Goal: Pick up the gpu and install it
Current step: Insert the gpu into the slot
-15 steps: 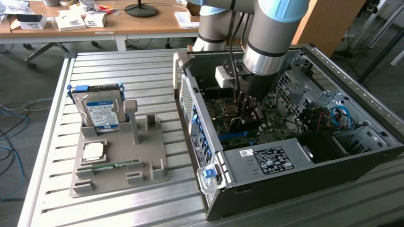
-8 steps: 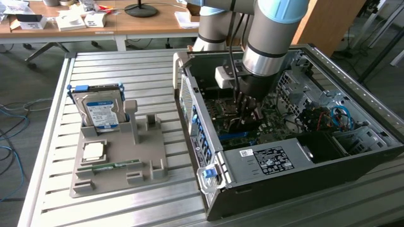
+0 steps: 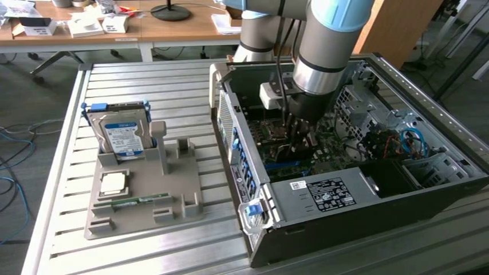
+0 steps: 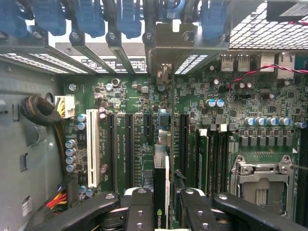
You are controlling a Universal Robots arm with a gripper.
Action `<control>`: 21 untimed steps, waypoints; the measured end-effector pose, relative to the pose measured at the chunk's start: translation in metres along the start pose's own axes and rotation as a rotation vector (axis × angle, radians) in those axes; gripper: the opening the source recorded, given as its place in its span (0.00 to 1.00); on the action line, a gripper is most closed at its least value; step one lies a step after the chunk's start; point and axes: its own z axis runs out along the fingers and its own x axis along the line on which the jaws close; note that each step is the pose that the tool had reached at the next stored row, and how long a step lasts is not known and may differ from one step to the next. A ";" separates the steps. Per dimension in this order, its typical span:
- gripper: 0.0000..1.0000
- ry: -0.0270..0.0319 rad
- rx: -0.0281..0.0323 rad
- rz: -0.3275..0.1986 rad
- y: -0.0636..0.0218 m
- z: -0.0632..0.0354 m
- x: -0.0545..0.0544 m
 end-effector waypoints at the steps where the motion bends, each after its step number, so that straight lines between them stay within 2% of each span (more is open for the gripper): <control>1: 0.26 -0.0001 0.0001 0.002 0.0000 0.0004 0.000; 21: 0.26 -0.0002 0.0005 0.003 0.0025 0.0022 0.000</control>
